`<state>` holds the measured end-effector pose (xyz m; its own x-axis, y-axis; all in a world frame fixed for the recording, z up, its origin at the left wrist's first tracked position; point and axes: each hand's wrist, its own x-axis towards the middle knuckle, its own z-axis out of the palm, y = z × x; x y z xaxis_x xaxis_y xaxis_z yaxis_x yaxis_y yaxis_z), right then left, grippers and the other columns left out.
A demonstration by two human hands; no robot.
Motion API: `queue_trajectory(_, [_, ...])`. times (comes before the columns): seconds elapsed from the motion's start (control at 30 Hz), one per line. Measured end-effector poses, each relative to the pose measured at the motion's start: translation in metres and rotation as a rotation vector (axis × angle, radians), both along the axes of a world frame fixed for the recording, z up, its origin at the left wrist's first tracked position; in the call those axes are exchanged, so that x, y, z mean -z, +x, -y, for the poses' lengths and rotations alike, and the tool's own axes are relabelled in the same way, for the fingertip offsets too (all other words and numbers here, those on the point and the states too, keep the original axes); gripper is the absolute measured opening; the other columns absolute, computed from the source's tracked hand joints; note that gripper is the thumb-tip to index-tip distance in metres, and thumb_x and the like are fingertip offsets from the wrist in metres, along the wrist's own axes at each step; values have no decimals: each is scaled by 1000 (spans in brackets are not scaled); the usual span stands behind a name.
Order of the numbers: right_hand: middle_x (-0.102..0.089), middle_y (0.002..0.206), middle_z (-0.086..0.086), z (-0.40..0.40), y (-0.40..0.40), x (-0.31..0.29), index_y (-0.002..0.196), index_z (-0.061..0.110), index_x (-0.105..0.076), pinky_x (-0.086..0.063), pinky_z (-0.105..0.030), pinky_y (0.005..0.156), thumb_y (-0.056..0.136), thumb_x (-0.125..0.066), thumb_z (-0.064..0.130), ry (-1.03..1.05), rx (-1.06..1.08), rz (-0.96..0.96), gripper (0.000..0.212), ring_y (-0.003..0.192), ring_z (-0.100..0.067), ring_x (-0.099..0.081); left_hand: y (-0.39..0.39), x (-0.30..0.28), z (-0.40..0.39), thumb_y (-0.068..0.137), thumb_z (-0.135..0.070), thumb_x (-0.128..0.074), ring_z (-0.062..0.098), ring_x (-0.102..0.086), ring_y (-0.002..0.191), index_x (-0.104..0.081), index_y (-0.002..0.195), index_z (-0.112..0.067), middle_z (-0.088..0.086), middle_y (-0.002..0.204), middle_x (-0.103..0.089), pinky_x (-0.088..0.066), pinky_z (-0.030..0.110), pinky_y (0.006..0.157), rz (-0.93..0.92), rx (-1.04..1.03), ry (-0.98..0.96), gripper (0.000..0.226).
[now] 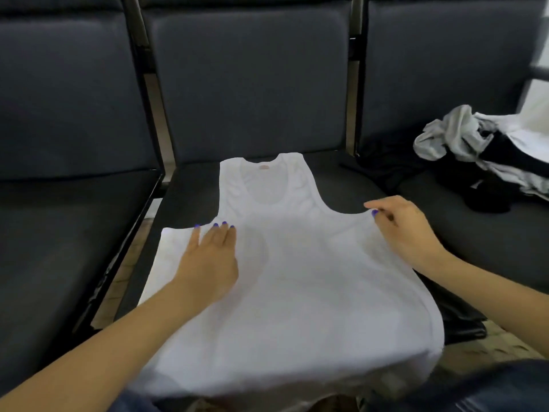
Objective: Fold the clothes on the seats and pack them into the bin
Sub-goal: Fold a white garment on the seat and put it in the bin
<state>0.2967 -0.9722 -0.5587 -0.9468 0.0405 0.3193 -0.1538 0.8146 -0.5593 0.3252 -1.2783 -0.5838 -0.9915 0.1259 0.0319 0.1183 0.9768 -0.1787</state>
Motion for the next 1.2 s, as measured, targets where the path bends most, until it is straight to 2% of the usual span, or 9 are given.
queue_trajectory(0.07, [-54, 129, -2, 17, 24, 4, 134, 15, -53, -31, -19, 95, 98, -47, 19, 114, -183, 105, 36, 123, -19, -46, 5, 2, -19, 89, -32, -11, 29, -36, 138, -34, 144, 0, 18, 150, -35, -20, 53, 113, -20, 171, 147, 68])
queue_trajectory(0.2, [-13, 160, 2, 27, 63, 26, 152, 29, -13, -4, -23, 116, 78, -1, 81, 471, -351, 386, 91, 147, -13, -8, 8, 23, -21, 97, -49, -3, 16, -2, 148, -6, 153, -24, -3, 161, -2, 1, 44, 118, 287, 52, 117, 61])
queue_trajectory(0.3, [-10, 160, 6, 0, 75, 32, 150, 37, -2, 7, -16, 114, 58, 31, 81, 591, -359, 330, 107, 147, -8, -6, 1, 25, -2, 102, -44, -14, 15, 2, 148, -4, 152, -31, -7, 161, 3, 1, 42, 118, 303, -6, 152, 53])
queue_trajectory(0.43, [-22, 157, 7, -50, 77, 21, 149, 42, -7, 1, -21, 116, 89, -11, 77, 731, -555, 305, 70, 145, -8, -17, 0, 21, 29, 102, -43, -11, 15, 6, 148, 4, 151, -34, -8, 160, 8, 3, 40, 118, 247, -47, 40, 52])
queue_trajectory(0.6, [29, 149, 23, -81, 78, -4, 132, 64, 16, 25, -15, 105, 61, -32, 95, 867, -431, 524, 91, 129, 8, 39, -2, 24, 38, 101, -44, -16, 18, -1, 148, -6, 151, -34, -6, 161, -2, -1, 40, 118, 158, -64, 40, 52])
queue_trajectory(0.73, [42, 140, 15, -76, 81, -21, 138, 51, 25, 6, -33, 116, 81, -66, 51, 888, -329, 791, 108, 136, -8, 31, -4, 22, 44, 100, -47, -15, 19, 2, 148, -3, 152, -31, -4, 161, 1, 1, 40, 118, 167, -127, 28, 55])
queue_trajectory(0.87, [30, 155, 4, -62, 80, -36, 144, 41, 22, -15, -34, 115, 93, -48, 8, 629, -267, 950, 93, 145, -19, 18, -2, 19, 47, 100, -47, -14, 22, 4, 148, -2, 153, -24, -1, 161, 3, 0, 42, 118, 150, -196, 0, 59])
queue_trajectory(1.07, [31, 154, 7, -48, 68, -37, 145, 43, 21, 3, -43, 117, 81, -68, 48, 665, -345, 937, 110, 142, -17, 27, -2, 17, 45, 101, -46, -17, 22, 0, 148, -6, 153, -22, 0, 161, 0, -2, 42, 118, 131, -194, 0, 58])
queue_trajectory(1.2, [27, 156, 0, -52, 66, -41, 146, 40, 22, 0, -53, 116, 80, -72, 37, 875, -175, 987, 115, 145, -25, 21, -1, 19, 49, 101, -45, -17, 22, -3, 148, -10, 152, -17, 4, 161, -3, -5, 43, 118, 104, -254, -12, 59])
